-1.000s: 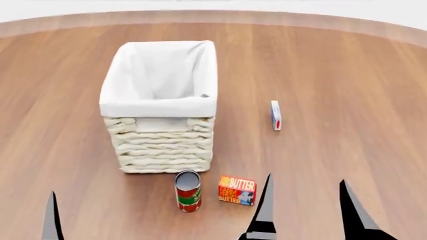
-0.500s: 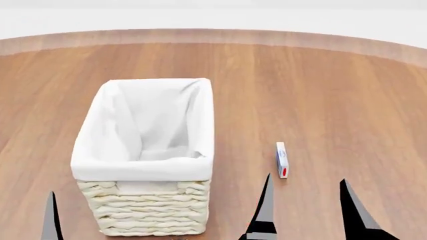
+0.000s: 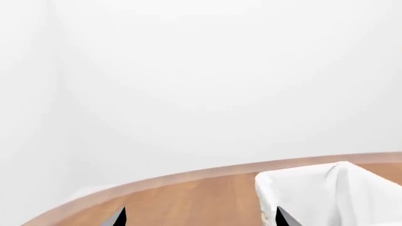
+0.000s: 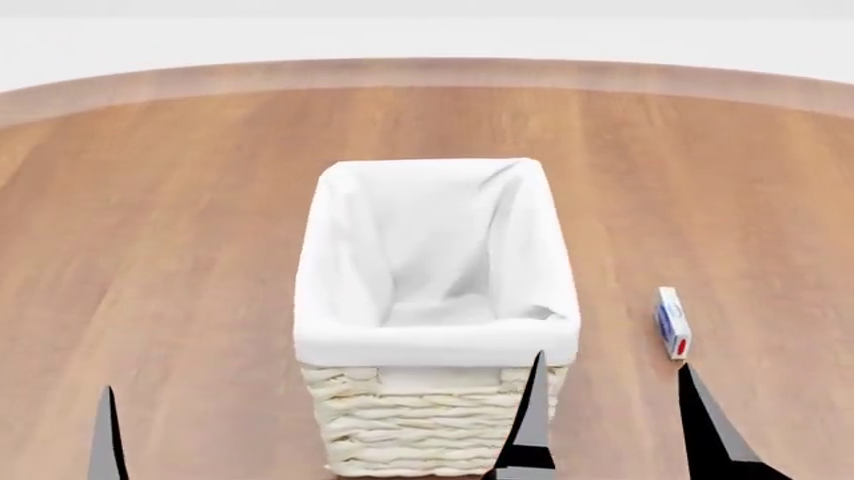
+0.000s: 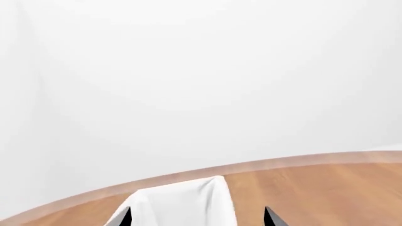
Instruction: Pick up the alphabet soup and put it in the basket.
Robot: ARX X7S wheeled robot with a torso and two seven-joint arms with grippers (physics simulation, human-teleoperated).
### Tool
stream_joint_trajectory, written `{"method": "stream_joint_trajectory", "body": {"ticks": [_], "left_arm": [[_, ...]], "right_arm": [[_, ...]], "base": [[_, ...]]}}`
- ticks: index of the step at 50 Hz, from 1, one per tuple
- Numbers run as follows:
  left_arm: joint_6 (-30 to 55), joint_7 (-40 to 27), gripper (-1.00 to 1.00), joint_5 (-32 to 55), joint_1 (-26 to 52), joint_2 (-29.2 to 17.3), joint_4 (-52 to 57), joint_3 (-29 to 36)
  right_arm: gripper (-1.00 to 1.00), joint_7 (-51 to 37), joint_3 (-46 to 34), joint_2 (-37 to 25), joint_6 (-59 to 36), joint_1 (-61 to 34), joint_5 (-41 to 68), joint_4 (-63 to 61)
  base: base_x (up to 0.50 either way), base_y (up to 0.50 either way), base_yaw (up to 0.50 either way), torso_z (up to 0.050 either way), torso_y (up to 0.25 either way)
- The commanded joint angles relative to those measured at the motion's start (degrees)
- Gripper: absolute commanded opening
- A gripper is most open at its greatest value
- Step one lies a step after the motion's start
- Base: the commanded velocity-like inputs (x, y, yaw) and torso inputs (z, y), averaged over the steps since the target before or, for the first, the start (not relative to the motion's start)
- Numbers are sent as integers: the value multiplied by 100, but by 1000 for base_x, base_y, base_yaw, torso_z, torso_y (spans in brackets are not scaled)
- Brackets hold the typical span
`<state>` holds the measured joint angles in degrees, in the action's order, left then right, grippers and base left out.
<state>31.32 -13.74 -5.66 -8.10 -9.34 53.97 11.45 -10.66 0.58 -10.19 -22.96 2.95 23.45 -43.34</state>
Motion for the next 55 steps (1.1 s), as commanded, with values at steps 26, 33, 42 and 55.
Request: {"method": "stream_joint_trajectory", "body": {"ticks": [26, 33, 42, 55], "left_arm": [[-31, -269, 100, 40, 205, -98, -738, 131], [-70, -295, 100, 90, 245, -108, -902, 127], [-66, -325, 100, 114, 290, -133, -992, 148], [-220, -377, 100, 222, 252, -183, -1086, 107]], "right_arm": [[100, 474, 1086, -1679, -21, -1824, 786, 1880], [100, 1048, 1144, -1716, 489, -1631, 794, 2407], [100, 1375, 1532, -1833, 794, -766, 899, 2426], [100, 1529, 2444, -1731, 1118, 724, 1244, 1955]], "base": [[0, 327, 0, 0, 0], [0, 0, 0, 0, 0], [0, 0, 0, 0, 0], [0, 0, 0, 0, 0]]}}
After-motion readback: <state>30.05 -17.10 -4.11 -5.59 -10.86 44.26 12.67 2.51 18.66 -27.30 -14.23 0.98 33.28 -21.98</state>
